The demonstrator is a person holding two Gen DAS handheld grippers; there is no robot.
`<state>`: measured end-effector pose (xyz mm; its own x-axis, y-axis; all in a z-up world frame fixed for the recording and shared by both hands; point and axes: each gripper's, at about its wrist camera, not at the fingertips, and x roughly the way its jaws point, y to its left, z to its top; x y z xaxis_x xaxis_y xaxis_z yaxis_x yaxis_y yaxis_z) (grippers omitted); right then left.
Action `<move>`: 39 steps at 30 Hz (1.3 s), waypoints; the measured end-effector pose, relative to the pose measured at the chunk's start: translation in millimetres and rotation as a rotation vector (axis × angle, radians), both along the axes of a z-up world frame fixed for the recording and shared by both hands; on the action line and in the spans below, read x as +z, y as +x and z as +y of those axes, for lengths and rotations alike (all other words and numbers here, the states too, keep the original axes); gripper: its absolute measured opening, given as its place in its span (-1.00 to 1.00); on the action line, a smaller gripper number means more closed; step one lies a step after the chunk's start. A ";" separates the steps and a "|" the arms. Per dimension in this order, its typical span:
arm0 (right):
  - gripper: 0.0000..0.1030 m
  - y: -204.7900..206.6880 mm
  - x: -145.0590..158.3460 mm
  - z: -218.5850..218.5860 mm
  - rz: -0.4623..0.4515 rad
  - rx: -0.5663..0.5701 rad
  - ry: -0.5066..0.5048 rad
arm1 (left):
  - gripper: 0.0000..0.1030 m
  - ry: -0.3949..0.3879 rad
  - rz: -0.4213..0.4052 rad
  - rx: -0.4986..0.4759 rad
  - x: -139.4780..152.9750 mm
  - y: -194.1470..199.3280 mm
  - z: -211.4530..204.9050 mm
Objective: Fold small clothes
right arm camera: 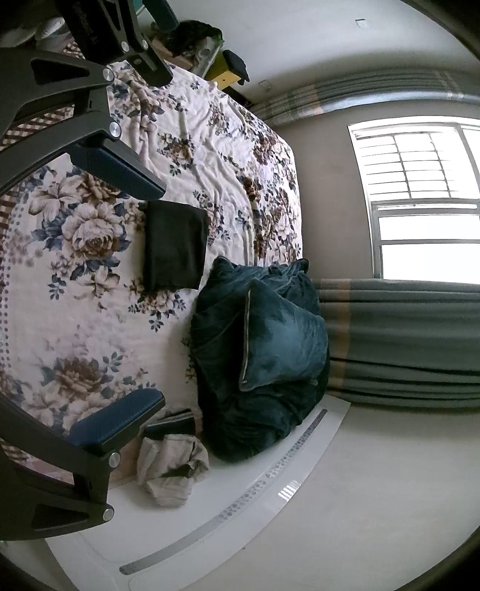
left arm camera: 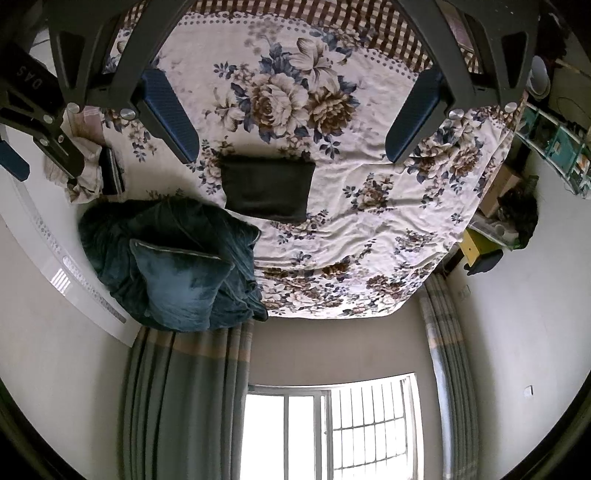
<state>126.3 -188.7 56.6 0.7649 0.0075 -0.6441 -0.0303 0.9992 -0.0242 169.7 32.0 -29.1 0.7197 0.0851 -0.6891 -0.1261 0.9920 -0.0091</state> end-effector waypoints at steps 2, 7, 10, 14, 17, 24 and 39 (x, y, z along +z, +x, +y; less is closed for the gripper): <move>1.00 0.1 -0.4 -0.3 0.000 0.001 0.001 | 1.00 0.002 0.001 0.005 0.1 0.7 1.7; 1.00 0.8 0.3 -1.0 -0.001 0.002 0.001 | 1.00 0.004 -0.003 0.005 1.3 1.1 3.8; 1.00 -0.4 -0.7 0.1 -0.001 0.002 0.002 | 1.00 0.004 -0.002 0.006 2.3 1.1 4.8; 1.00 -0.9 -0.8 0.1 -0.001 0.000 0.003 | 1.00 0.005 -0.002 0.006 3.5 1.7 6.3; 1.00 0.3 -0.3 -0.5 0.000 0.001 0.003 | 1.00 0.005 -0.003 0.006 3.3 1.3 5.9; 1.00 0.3 -0.9 -0.8 0.000 0.003 0.004 | 1.00 0.006 -0.001 0.006 2.8 1.2 5.7; 1.00 -0.7 -1.0 -0.8 -0.003 -0.002 0.004 | 1.00 0.010 -0.006 0.003 2.9 1.3 6.2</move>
<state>125.5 -189.5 55.6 0.7666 0.0083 -0.6421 -0.0278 0.9994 -0.0203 170.9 38.3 -26.2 0.7234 0.0940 -0.6840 -0.1293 0.9916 -0.0004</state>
